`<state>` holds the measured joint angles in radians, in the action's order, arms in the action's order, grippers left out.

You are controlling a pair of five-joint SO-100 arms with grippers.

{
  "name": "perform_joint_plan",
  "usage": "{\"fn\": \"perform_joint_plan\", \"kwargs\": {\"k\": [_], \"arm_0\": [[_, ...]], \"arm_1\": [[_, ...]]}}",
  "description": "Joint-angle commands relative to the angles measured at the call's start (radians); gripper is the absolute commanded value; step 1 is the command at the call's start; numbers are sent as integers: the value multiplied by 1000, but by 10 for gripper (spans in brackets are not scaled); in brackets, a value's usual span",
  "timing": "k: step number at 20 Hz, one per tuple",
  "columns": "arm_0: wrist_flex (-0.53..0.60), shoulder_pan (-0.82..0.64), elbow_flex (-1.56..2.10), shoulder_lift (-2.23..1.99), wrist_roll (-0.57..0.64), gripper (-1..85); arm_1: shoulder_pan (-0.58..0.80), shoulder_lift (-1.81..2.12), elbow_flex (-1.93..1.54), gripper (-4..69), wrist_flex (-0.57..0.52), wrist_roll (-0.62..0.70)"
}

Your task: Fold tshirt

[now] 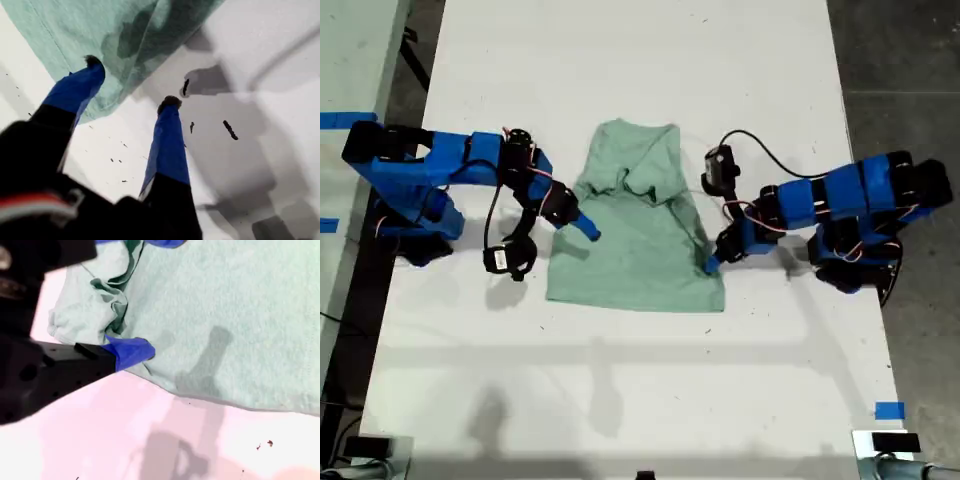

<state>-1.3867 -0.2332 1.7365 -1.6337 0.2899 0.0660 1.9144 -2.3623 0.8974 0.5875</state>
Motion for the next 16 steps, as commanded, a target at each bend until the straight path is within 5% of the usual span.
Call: {"fn": "perform_joint_plan", "kwargs": {"k": [1, 4, 10, 14, 16], "arm_0": [[5, -15, -34, -12, -5, 312], [3, -17, -34, -12, -5, 310], [2, -17, -34, -8, -6, 309], [2, -15, -34, -5, -9, 308], [3, -12, -34, -5, -9, 308]], "arm_1": [[-3, -35, 23, 200, -51, 0], [-8, -89, 46, 35, -71, 3], [-20, -80, 48, 2, -61, 14], [-23, 37, 144, 2, 175, 28], [-38, 67, 196, 2, 178, 8]]}}
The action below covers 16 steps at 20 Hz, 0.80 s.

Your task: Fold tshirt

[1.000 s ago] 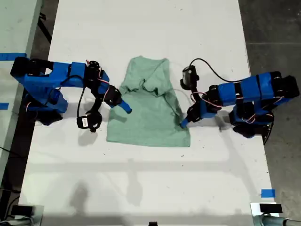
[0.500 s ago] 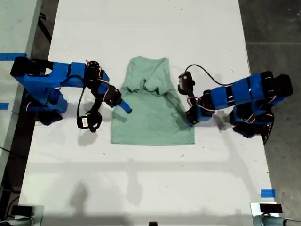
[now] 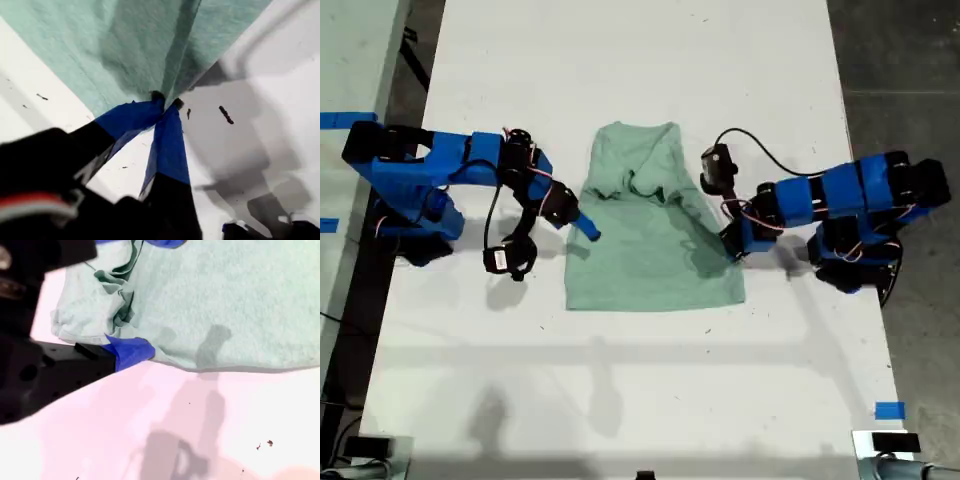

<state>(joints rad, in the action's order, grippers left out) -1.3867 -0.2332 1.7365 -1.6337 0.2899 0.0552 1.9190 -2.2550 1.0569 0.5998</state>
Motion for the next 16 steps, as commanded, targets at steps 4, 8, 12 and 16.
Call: {"fn": "perform_joint_plan", "kwargs": {"k": [4, 8, 12, 16], "arm_0": [[-3, -5, -37, -5, -12, 306], [-2, 2, -37, -3, -18, 305], [-3, 5, -38, -2, -21, 305], [-6, 8, -38, 5, -23, 304]], "arm_1": [[-29, -97, 310, 2, -17, -28], [-17, -359, 581, 2, -48, -28], [3, -583, 698, 2, -123, -55], [-5, -643, 752, 1, -167, -81]]}}
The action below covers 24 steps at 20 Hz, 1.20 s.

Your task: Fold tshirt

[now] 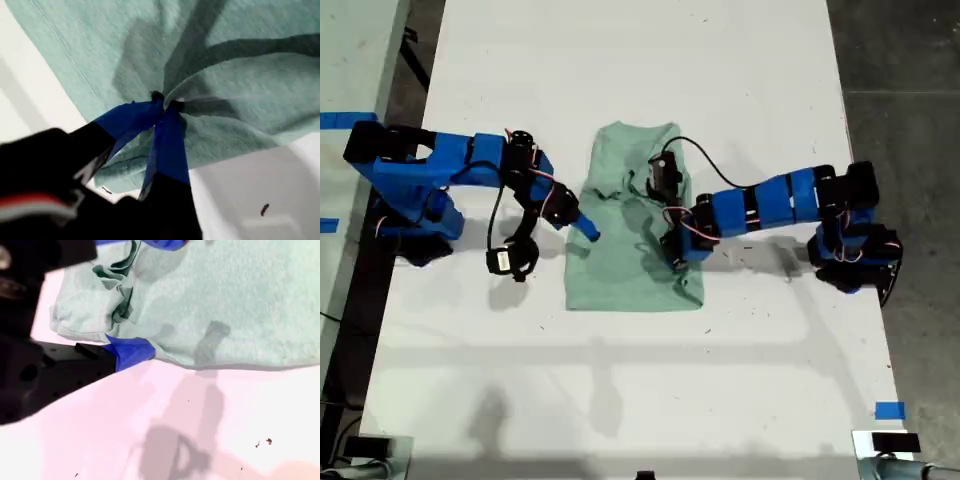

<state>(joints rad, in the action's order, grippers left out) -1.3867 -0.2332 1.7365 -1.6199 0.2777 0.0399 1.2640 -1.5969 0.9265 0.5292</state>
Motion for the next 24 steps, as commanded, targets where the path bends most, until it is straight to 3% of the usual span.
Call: {"fn": "perform_joint_plan", "kwargs": {"k": [1, 7, 8, 9, 10, 18, 24], "arm_0": [[-5, 8, -40, -8, -11, 304], [-2, 12, -44, 0, -12, 304], [-2, 14, -44, 0, -14, 304], [-2, 15, -44, 0, -14, 305], [-3, 17, -44, 2, -15, 305], [-32, 15, -49, 57, -32, 299], [29, 14, -58, 221, -44, 270]], "arm_1": [[11, 11, 103, 1, -38, -12], [3, -51, 147, 2, -106, -15], [0, -71, 163, 105, -110, -18], [-3, -83, 176, 258, -115, -15], [-6, -84, 196, 319, -106, 2], [26, 74, 313, 243, 190, 51], [48, 221, 163, 233, 178, 58]]}}
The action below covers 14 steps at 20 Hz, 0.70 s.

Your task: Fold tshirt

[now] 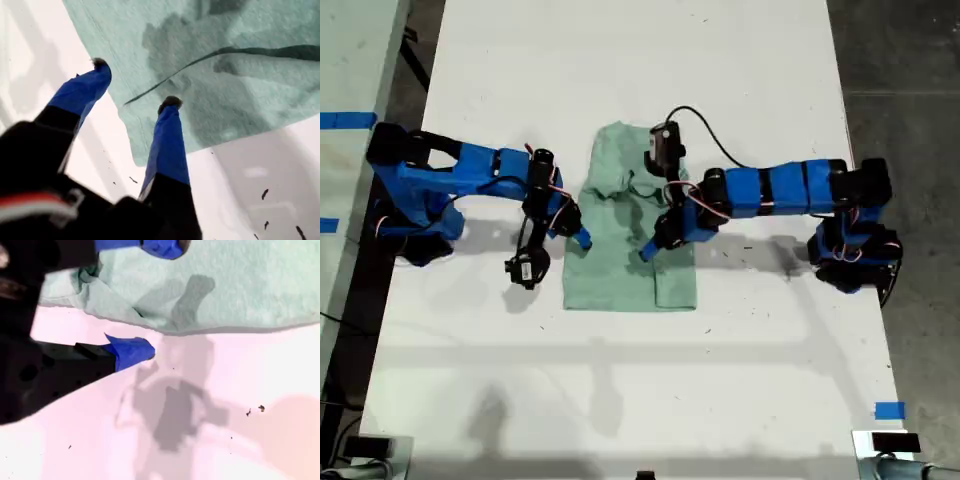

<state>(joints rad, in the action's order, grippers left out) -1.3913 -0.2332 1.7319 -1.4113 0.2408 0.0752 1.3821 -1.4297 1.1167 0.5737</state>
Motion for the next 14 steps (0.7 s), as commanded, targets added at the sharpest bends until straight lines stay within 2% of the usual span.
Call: {"fn": "perform_joint_plan", "kwargs": {"k": [1, 6, 11, 12, 14], "arm_0": [[49, 14, -54, 40, -8, 264], [190, -6, 35, 112, -15, 145], [216, -20, 69, 121, -20, 131], [236, -23, 83, 121, -18, 106], [250, -23, 89, 110, -18, 1]], "arm_1": [[12, 117, -21, 232, -17, 14], [5, 193, -149, 229, -74, 5], [3, 250, -259, 231, -127, -9], [3, 255, -265, 231, -130, -11], [3, 259, -279, 231, -140, -14]]}}
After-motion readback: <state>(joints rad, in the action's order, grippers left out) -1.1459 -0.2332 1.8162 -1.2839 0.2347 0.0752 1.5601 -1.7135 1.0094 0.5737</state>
